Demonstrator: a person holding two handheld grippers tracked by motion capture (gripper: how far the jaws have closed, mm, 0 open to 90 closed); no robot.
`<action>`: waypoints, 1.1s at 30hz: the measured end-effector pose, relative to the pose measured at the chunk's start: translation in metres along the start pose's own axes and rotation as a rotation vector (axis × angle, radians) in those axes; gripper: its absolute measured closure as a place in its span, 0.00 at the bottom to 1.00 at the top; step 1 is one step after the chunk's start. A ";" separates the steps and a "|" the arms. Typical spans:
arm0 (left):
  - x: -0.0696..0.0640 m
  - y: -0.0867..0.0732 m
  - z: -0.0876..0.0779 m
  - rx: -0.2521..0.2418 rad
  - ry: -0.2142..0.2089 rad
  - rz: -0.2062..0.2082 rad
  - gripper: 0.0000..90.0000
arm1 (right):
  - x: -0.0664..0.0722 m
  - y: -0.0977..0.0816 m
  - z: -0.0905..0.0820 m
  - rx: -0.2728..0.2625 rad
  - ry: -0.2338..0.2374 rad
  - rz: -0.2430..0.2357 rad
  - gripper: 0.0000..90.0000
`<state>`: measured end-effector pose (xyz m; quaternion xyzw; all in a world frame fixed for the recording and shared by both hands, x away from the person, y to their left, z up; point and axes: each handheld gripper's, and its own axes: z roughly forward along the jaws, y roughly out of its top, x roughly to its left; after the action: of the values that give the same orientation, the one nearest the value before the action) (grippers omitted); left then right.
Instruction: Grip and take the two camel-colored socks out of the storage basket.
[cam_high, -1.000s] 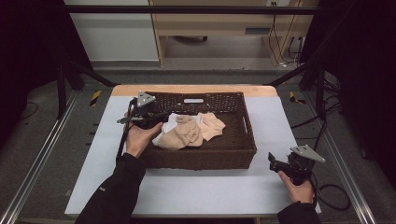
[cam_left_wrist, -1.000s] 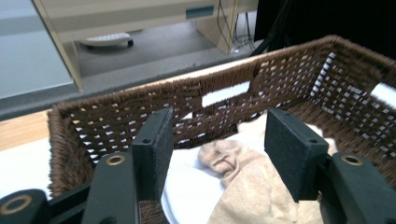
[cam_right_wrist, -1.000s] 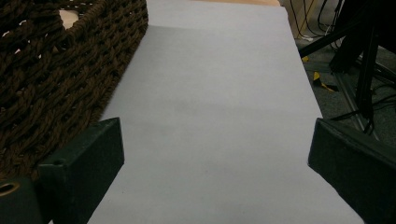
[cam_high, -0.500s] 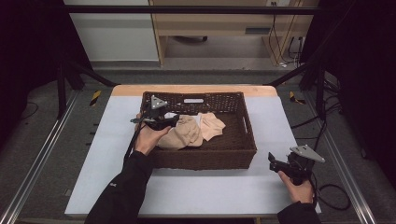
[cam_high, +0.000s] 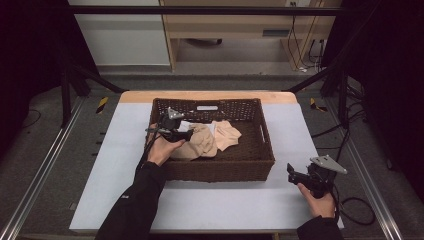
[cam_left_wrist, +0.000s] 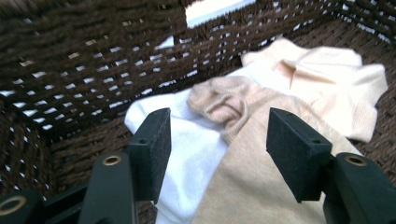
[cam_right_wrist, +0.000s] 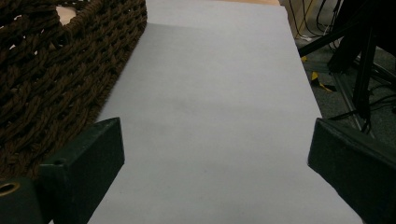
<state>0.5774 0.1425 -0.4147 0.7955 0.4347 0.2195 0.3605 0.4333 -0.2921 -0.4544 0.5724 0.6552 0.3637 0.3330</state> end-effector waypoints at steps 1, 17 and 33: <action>0.000 0.000 0.000 0.000 0.000 0.000 0.44 | 0.000 0.000 0.000 0.000 0.000 0.000 0.04; -0.006 -0.005 0.012 0.087 0.003 0.025 0.44 | 0.001 0.000 0.000 0.003 -0.004 0.000 0.05; -0.009 -0.011 0.021 0.197 -0.044 0.067 0.66 | 0.001 0.000 0.001 0.003 -0.004 0.000 0.05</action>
<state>0.5812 0.1306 -0.4370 0.8457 0.4195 0.1701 0.2826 0.4340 -0.2905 -0.4547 0.5737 0.6551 0.3614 0.3333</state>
